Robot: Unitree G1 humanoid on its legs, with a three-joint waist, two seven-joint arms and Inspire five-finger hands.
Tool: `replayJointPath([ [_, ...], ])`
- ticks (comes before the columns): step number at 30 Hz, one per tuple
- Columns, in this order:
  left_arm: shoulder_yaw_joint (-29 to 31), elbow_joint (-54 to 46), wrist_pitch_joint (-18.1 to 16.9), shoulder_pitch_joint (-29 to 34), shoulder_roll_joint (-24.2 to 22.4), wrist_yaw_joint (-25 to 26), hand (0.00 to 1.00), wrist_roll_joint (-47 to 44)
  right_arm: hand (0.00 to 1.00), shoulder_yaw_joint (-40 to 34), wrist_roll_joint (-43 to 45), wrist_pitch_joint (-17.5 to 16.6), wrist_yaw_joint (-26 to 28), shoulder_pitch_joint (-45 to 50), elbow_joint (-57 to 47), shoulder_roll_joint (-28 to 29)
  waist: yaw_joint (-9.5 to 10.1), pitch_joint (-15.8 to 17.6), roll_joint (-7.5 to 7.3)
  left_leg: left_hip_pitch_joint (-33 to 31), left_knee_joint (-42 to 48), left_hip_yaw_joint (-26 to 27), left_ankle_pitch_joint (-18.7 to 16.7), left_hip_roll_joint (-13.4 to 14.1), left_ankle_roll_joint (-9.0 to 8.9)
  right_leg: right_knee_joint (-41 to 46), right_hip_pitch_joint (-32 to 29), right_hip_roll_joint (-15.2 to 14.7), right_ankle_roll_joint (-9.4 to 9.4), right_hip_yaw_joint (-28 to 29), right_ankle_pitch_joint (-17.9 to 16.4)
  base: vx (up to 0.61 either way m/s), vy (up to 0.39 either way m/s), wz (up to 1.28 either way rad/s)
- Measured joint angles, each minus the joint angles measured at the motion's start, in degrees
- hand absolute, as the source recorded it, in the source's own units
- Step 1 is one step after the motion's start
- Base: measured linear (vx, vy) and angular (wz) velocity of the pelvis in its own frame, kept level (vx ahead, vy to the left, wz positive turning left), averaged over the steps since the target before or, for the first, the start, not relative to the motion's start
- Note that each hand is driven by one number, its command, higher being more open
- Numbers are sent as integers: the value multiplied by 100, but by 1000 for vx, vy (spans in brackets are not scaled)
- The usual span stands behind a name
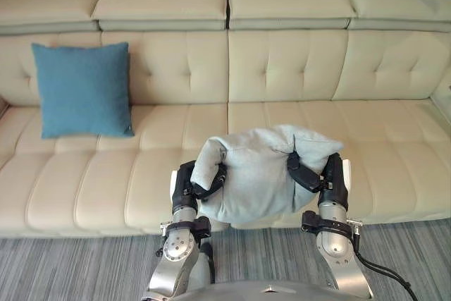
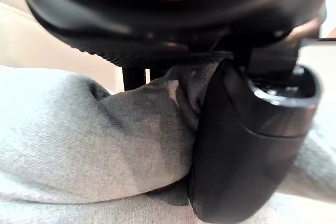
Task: Pick up cushions and gather them together orderly.
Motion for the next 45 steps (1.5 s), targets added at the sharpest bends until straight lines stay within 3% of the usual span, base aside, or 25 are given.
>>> replayJointPath([
  [1, 5, 53, 11, 11, 46, 1, 0, 0, 0, 11, -55, 0, 31, -94, 201, 2, -2, 10, 15, 223, -140, 31, -69, -19, 31, 605, -223, -104, 97, -80, 140, 282, 176, -54],
  [2, 7, 131, 25, 14, 98, 2, 0, 0, 0, 18, -59, 7, 80, -194, 455, 9, -18, 21, 23, 491, -249, 86, -130, -26, 46, 1232, -450, -241, -95, -281, 31, 204, 104, -35],
  [4, 19, 205, 59, 15, 141, 3, 0, 8, 0, 53, -59, 21, 118, -247, 806, -12, -131, 20, 58, 831, -455, 76, -156, 31, 42, 1456, -790, -423, -424, -721, -158, 200, 48, -4],
  [6, 35, 212, 59, -9, 249, 7, 0, 11, 0, 145, -60, 28, 133, -346, 909, -65, -198, 28, 21, 841, -503, 58, -148, 68, -31, 488, -1076, -396, -451, -771, -170, 162, -91, 8],
  [7, 35, 236, 76, -9, 303, 4, 0, 11, 0, 147, -60, 39, 151, -428, 990, -82, -250, 20, -7, 828, -490, 34, -141, 48, -64, -358, -1088, -323, -465, -694, 91, 135, -184, 21],
  [8, 27, 312, 79, -40, 306, -18, 0, 17, 0, 143, -64, 49, 159, -509, 1070, -93, -338, 48, -36, 834, -437, -153, -154, -63, -149, -921, -942, -259, -505, -578, 741, 139, -197, 31],
  [10, -8, 433, 150, -67, 179, -66, 0, 30, 0, 122, -63, 69, 160, -640, 1299, -284, -330, 49, 176, 888, -496, -473, -143, 131, -268, -1278, -708, -28, -611, -669, 894, 134, -203, 8],
  [12, -2, 435, 154, -66, 159, -119, 0, 177, 0, 115, -63, 122, 191, -667, 1325, -338, -299, 55, 224, 1048, -768, -675, -75, 333, -386, -1577, -522, 211, -722, -753, 985, 63, -182, -9],
  [16, -114, 435, 176, -121, 151, -195, 0, 213, 0, -66, -63, 131, 203, -667, 1310, -335, -304, 47, 228, 1221, -1132, -901, 31, 444, -550, -1744, -376, 360, -778, -878, 1005, 34, -128, 11],
  [22, -146, 435, 204, -264, 151, -176, 0, 224, 0, -151, -59, 132, 218, -683, 1193, -328, -293, 3, 289, 1242, -1243, -1086, 147, 373, -545, -1729, -312, 314, -779, -1007, 1000, 4, -17, 16],
  [31, 54, 563, 287, -1488, 336, 376, 0, 619, 0, -82, -45, 174, -141, -1723, 1379, -198, -243, -82, 430, 1007, -1458, -1357, 393, 351, -567, -1879, -452, 286, -780, -1195, 1078, -31, -16, 14],
  [36, 175, 781, 300, -2313, 323, 870, 0, 658, 0, -31, -64, 176, -650, -2828, 1947, -57, -175, -58, 439, 552, -1583, -1372, 610, 347, -614, -1908, -937, 288, -822, -1210, 1257, 6, -9, 2],
  [42, 585, 950, 325, -3346, 310, 1521, 0, 658, 0, 129, -165, 206, -1109, -4315, 2551, 39, -73, 626, 420, -100, -1561, -1299, 818, 332, -665, -1693, -1744, 274, -884, -1078, 1400, -67, -36, -7],
  [44, 602, 1033, 325, -3562, 338, 1627, 0, 658, 0, 121, -161, 223, -1161, -4493, 2593, 42, -16, 714, 414, -263, -1514, -1290, 830, 329, -678, -1619, -1935, 269, -892, -1059, 1405, -87, -81, -6],
  [45, 665, 1153, 327, -3817, 350, 1708, 100, 658, 100, 108, -150, 262, -1223, -4700, 2655, 51, 15, 839, 418, -416, -1472, -1281, 842, 332, -690, -1544, -2109, 270, -908, -1043, 1414, -62, -84, -5],
])
